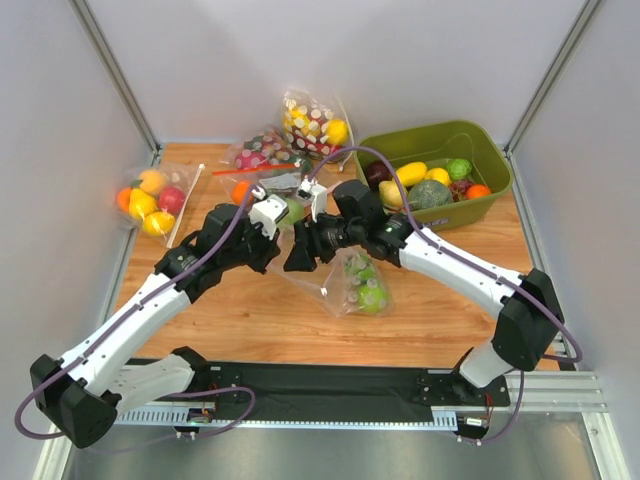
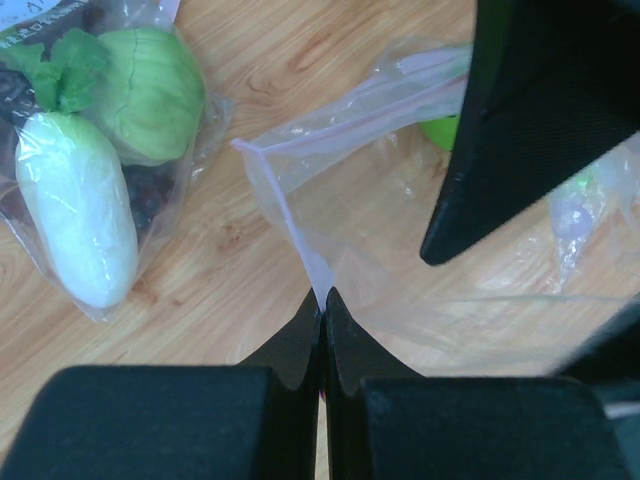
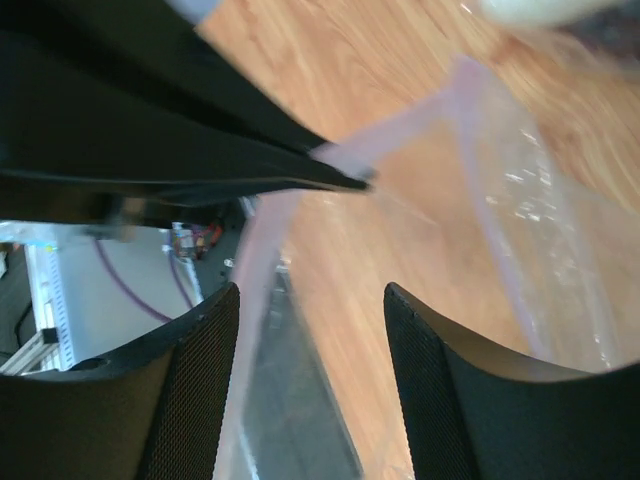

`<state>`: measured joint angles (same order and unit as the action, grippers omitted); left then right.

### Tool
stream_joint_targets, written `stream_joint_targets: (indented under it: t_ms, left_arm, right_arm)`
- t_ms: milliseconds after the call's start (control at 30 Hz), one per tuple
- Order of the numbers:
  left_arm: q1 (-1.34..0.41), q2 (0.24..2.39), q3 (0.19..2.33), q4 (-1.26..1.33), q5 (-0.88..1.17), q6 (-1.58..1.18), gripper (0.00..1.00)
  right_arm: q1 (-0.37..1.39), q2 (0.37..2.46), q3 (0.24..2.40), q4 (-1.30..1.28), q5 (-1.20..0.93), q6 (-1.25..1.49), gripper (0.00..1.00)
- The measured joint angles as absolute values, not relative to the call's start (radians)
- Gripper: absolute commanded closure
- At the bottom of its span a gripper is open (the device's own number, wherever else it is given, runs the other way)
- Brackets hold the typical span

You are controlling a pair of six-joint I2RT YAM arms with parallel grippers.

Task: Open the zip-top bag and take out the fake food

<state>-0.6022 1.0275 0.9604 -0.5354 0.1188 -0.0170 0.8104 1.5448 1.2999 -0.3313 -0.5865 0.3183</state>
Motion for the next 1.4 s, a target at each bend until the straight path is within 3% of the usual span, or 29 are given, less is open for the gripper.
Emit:
stream_joint_targets:
  t_ms: [567,1400]
  left_arm:
    - [-0.607,0.93,1.031,-0.504,0.281,-0.039,1.0]
    - [-0.635,1.065,1.027,-0.481,0.306,-0.054,1.0]
  right_arm:
    - [0.841,1.594,1.361,-0.649,-0.11,0.176,0.38]
    - [0.85,1.667,1.303,-0.832,0.027,0.071,0.31]
